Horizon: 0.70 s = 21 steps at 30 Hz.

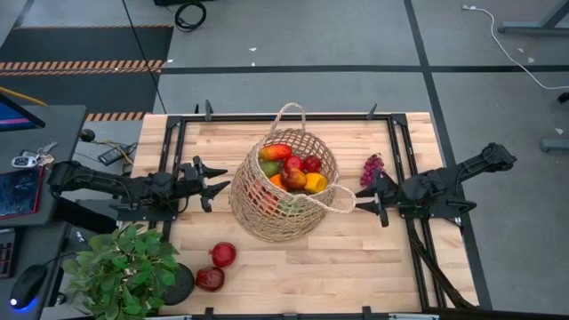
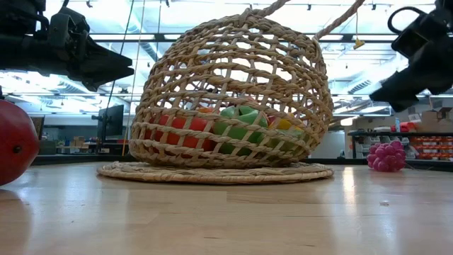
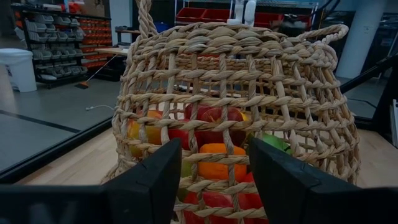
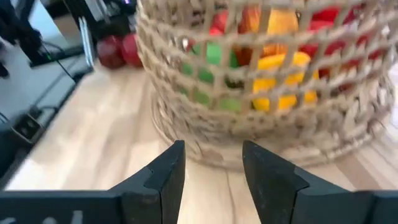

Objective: Build produce basket
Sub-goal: Put the pomegranate into the basket

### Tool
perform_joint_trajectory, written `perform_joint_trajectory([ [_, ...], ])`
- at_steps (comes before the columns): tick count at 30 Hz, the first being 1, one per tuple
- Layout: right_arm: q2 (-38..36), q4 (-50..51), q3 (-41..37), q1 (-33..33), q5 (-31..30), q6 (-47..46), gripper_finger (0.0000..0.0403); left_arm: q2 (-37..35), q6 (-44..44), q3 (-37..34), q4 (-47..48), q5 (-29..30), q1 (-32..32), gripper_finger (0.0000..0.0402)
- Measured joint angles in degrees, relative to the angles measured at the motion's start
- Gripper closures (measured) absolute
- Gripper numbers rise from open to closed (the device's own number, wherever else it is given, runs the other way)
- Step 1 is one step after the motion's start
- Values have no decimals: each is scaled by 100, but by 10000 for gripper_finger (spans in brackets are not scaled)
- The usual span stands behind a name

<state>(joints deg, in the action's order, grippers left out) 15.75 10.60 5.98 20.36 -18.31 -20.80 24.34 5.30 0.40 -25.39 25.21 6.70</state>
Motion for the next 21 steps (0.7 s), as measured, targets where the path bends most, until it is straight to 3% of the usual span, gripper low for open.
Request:
perform_joint_trajectory([
  [21,0,48,0,0,-2,-4,237,1,0,1,2,0,0,206],
])
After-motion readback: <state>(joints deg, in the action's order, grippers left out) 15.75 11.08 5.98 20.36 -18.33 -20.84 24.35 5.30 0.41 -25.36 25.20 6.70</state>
